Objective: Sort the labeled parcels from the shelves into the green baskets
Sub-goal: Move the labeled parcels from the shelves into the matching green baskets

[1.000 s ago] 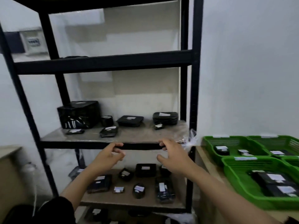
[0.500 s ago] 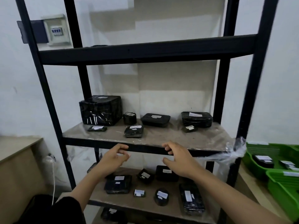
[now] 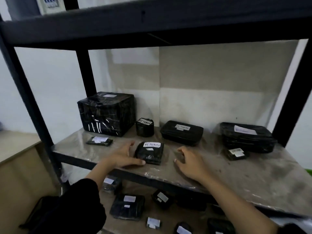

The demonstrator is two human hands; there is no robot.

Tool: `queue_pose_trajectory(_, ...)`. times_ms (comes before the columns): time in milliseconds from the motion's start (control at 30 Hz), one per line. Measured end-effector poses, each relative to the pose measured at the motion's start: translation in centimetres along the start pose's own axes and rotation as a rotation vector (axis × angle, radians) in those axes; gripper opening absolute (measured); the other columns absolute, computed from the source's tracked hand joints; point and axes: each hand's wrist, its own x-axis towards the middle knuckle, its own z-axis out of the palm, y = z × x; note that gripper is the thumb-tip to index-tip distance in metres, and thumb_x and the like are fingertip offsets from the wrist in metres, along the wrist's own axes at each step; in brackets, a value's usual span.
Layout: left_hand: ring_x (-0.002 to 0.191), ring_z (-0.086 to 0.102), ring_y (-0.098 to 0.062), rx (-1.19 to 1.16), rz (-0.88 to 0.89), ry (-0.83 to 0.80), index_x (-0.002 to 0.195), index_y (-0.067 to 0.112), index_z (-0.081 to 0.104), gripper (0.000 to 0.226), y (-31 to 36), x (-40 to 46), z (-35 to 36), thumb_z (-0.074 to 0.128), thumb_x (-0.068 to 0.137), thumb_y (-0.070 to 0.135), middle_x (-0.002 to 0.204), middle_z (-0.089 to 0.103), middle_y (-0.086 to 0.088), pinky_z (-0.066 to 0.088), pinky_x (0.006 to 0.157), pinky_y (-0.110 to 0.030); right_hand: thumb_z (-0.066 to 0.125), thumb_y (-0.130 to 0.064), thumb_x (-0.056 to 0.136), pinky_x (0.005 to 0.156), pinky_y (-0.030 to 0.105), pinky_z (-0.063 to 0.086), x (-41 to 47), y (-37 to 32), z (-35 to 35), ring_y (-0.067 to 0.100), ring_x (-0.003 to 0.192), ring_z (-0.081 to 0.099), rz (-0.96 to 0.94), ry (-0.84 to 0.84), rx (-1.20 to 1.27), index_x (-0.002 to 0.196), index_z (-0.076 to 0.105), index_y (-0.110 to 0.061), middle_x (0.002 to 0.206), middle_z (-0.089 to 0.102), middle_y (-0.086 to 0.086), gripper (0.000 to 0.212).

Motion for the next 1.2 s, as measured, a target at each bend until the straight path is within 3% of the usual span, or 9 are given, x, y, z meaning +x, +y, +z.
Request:
queue_pose_trajectory(100,0.113,0.045,-0.009,0.029,0.034,-0.066,0.139,0.020,0.035,0.098,0.1,2.4,0.2,0.087,0.058,0.038,0.127,0.047,0.010,0.034,0.100,-0.022,0.049,-0.046,0.092,0.091,0.031,0.039,0.3,0.9,0.9,0.020,0.113,0.047,-0.005,0.042,-0.018,0.117,0.060,-0.020,0.116,0.052,0.000,0.038)
queue_pose_trajectory(233,0.111,0.054,-0.011,-0.032,0.092,-0.097,0.128,0.027,0.045,0.113,1.2,3.9,1.7,0.087,0.029,0.061,0.119,0.057,0.009,0.043,0.103,-0.032,0.041,-0.047,0.095,0.095,0.031,0.037,0.4,1.3,0.8,0.015,0.112,0.047,0.047,0.038,0.139,0.114,0.066,-0.020,0.108,0.053,-0.007,0.041)
queue_pose_trajectory(333,0.109,0.050,-0.012,0.042,0.229,0.029,0.124,0.026,0.045,0.096,3.4,3.4,5.1,0.083,0.044,0.061,0.117,0.052,0.009,0.044,0.097,-0.032,0.039,-0.048,0.096,0.098,0.034,0.038,0.9,1.3,0.9,0.020,0.115,0.047,0.134,0.069,0.127,0.116,0.063,-0.015,0.116,0.053,-0.001,0.046)
queue_pose_trajectory(433,0.114,0.041,-0.010,0.130,0.338,0.177,0.132,0.031,0.035,0.100,4.3,2.8,7.2,0.070,0.049,0.075,0.124,0.045,0.010,0.037,0.102,-0.036,0.047,-0.040,0.095,0.085,0.030,0.040,0.9,1.5,0.6,0.020,0.108,0.055,0.240,0.153,0.389,0.107,0.059,-0.019,0.110,0.060,0.000,0.027)
queue_pose_trajectory(533,0.127,0.031,-0.011,0.165,0.387,0.195,0.142,0.033,0.013,0.113,3.6,2.7,7.5,0.061,0.051,0.081,0.143,0.033,0.009,0.027,0.109,-0.036,0.057,-0.028,0.092,0.079,0.029,0.048,0.5,1.7,0.4,0.014,0.094,0.063,0.214,0.190,0.751,0.090,0.055,-0.026,0.094,0.066,-0.004,0.004)
queue_pose_trajectory(733,0.139,0.027,-0.018,0.155,0.339,0.203,0.146,0.031,-0.008,0.124,3.7,2.9,7.6,0.055,0.053,0.085,0.154,0.024,0.002,0.021,0.112,-0.040,0.053,-0.002,0.092,0.066,0.009,0.048,0.0,1.6,-0.4,-0.007,0.078,0.063,0.162,0.266,1.039,0.091,0.054,-0.018,0.092,0.066,-0.003,0.016)
queue_pose_trajectory(967,0.130,0.035,-0.016,0.316,0.306,0.145,0.139,0.030,0.029,0.114,3.8,2.9,7.2,0.033,0.046,0.097,0.143,0.040,0.006,0.028,0.106,-0.042,0.052,-0.003,0.093,0.061,0.008,0.047,-0.2,1.4,-0.5,-0.004,0.075,0.063,0.207,0.314,1.078,0.099,0.052,-0.011,0.091,0.062,-0.002,0.010)
queue_pose_trajectory(1067,0.128,0.033,-0.015,0.383,0.326,0.120,0.135,0.033,0.037,0.112,4.0,2.7,7.1,0.027,0.045,0.098,0.141,0.039,0.009,0.028,0.103,-0.039,0.050,-0.008,0.095,0.076,0.020,0.048,-0.2,1.5,-0.9,0.016,0.096,0.059,0.273,0.406,1.069,0.108,0.048,-0.013,0.107,0.060,0.008,0.014)
queue_pose_trajectory(1200,0.129,0.035,-0.017,0.421,0.352,0.125,0.133,0.035,0.040,0.113,4.3,1.6,7.1,0.016,0.043,0.100,0.143,0.039,0.011,0.026,0.102,-0.039,0.046,-0.010,0.097,0.082,0.031,0.050,-1.8,1.4,-2.2,0.017,0.091,0.056,0.367,0.505,1.110,0.108,0.045,-0.018,0.113,0.056,0.012,0.014)
